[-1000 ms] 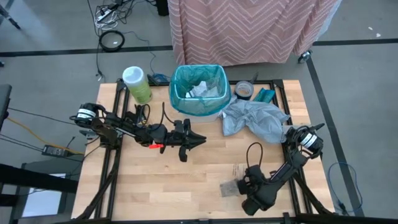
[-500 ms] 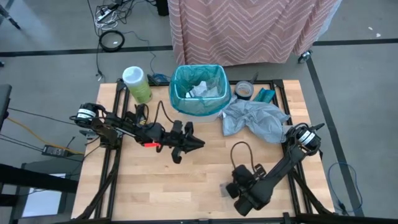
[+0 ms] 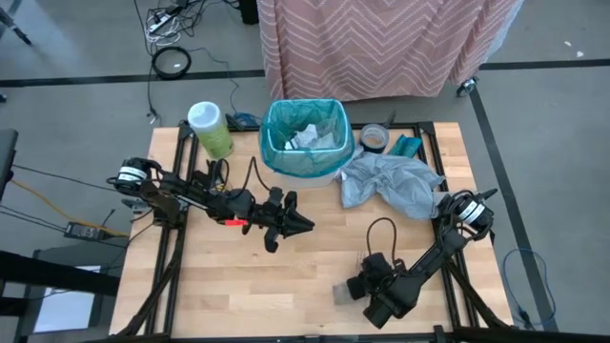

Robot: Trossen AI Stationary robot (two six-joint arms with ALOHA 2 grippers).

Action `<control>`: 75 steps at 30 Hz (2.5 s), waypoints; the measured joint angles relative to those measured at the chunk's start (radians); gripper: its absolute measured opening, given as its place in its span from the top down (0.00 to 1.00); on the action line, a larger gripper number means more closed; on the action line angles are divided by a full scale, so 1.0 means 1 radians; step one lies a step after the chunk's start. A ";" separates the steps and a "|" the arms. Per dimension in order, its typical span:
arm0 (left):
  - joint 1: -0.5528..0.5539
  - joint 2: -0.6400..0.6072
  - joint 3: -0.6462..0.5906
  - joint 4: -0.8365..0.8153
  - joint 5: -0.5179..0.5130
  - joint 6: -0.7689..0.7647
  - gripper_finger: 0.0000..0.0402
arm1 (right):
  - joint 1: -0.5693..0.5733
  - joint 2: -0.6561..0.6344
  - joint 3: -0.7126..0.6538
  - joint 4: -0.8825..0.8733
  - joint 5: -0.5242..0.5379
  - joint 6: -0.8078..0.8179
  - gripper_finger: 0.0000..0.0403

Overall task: Place trash/remove bag and relplace
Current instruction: Put the transparent plastic material into the trash bin

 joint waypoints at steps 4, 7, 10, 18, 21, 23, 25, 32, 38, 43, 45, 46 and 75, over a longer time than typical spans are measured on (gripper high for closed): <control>0.000 0.000 0.000 -0.001 0.000 0.000 0.83 | 0.000 -0.002 -0.020 0.012 0.014 -0.005 0.59; 0.000 0.000 0.000 -0.001 0.000 0.001 0.83 | -0.009 -0.003 -0.027 0.007 -0.006 -0.020 0.64; 0.000 0.000 0.000 -0.002 -0.001 0.001 0.83 | -0.021 -0.005 -0.028 0.001 -0.033 -0.051 0.75; 0.000 0.000 0.000 -0.002 -0.001 0.001 0.83 | -0.085 -0.013 -0.024 0.000 -0.066 -0.081 0.98; 0.000 0.000 0.000 0.000 -0.002 -0.001 0.83 | -0.115 -0.030 -0.012 -0.028 -0.038 -0.108 1.00; 0.000 0.000 0.000 0.008 -0.003 -0.005 0.83 | -0.137 -0.068 -0.003 -0.057 -0.001 -0.136 1.00; 0.000 0.000 0.000 0.026 -0.003 -0.018 0.84 | -0.158 -0.109 0.004 -0.059 0.028 -0.177 1.00; 0.002 0.000 0.000 0.095 -0.004 -0.097 0.84 | -0.232 -0.243 0.002 -0.070 0.104 -0.309 1.00; 0.002 0.000 -0.001 0.195 -0.004 -0.227 0.84 | -0.280 -0.389 0.003 -0.042 0.172 -0.402 1.00; 0.002 0.000 -0.002 0.326 -0.004 -0.334 0.84 | -0.330 -0.510 0.026 0.045 0.250 -0.556 1.00; 0.002 0.000 -0.002 0.384 -0.004 -0.368 0.85 | -0.360 -0.540 0.066 0.086 0.267 -0.662 1.00; 0.002 -0.002 -0.001 0.387 -0.003 -0.388 0.85 | -0.377 -0.552 0.094 0.104 0.276 -0.730 1.00; 0.016 -0.832 0.006 -0.642 -0.012 -0.176 0.99 | -1.095 -0.368 0.538 0.137 -0.267 -1.500 0.99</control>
